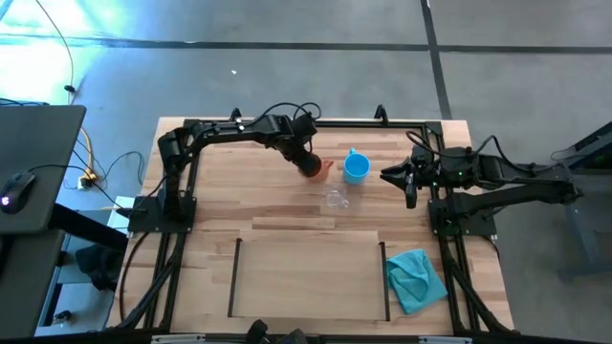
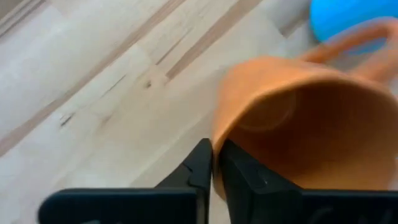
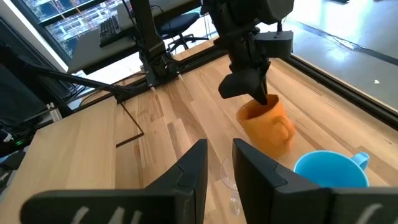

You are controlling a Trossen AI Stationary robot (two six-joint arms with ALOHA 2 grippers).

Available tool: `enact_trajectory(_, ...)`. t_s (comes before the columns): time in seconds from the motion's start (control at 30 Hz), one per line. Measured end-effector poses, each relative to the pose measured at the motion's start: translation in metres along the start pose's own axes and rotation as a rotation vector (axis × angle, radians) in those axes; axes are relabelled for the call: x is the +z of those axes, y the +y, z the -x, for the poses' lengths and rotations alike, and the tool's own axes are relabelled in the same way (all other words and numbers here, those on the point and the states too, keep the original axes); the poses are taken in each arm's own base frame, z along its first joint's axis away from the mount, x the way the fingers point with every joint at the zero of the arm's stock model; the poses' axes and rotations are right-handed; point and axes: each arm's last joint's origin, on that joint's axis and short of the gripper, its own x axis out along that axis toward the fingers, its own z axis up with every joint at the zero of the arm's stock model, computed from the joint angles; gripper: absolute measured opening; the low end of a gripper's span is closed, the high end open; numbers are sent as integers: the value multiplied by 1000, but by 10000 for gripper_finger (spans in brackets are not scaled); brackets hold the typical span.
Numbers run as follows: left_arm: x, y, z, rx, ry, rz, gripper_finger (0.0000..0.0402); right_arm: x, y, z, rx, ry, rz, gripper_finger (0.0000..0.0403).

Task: Stack small to large cups/mugs on shelf
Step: Put the orange mug on the shelf

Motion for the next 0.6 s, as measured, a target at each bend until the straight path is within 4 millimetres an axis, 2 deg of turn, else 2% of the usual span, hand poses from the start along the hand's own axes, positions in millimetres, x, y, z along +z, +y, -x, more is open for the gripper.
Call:
enact_trajectory(0.4,7,-3,9,6,-14,-51,6,0,0,0,0,1,0,67)
enact_trajectory(0.6,2,-1,17,27,85,-157,4,-1,0,0,-2,6,1,67)
